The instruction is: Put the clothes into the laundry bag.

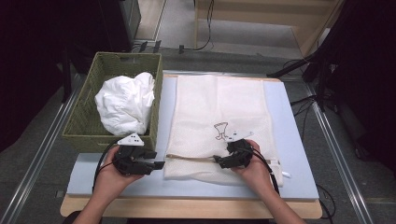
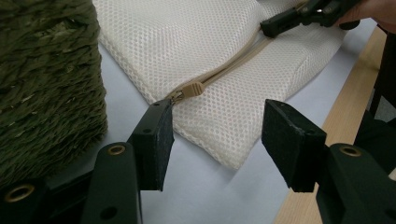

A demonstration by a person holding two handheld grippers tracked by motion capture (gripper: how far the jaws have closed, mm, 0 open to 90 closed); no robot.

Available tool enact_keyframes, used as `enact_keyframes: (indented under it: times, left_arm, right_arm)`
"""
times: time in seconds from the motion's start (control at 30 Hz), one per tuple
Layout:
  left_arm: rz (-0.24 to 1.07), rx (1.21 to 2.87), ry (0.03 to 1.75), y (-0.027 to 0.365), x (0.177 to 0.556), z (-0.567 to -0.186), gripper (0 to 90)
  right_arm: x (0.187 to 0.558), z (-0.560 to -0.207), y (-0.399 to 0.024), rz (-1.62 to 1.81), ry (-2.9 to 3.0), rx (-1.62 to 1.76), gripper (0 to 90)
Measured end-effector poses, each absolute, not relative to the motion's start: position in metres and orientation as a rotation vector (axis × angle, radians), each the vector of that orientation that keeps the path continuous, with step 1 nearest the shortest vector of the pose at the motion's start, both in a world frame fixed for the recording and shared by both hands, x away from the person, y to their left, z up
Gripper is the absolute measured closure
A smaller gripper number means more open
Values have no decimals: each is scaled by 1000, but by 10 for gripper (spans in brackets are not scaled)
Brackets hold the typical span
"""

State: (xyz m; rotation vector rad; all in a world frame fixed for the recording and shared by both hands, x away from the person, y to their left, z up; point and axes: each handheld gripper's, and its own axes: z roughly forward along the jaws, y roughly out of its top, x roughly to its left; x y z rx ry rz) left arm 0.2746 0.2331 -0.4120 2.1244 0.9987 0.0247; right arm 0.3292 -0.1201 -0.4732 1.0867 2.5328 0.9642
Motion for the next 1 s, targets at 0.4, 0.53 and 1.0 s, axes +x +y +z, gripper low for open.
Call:
enact_keyframes:
  times: [0.4, 0.53, 1.0]
  left_arm:
    - [28, 2115, 1004, 235, 273, -411, 443]
    - [30, 2114, 1010, 237, 272, -411, 442]
    - [15, 2063, 1054, 248, 264, -412, 443]
  right_arm:
    - [321, -475, -118, 939, 2511, 1074, 202]
    - [326, -476, -116, 920, 2473, 1108, 136]
    - [346, -476, -114, 995, 2398, 1142, 463]
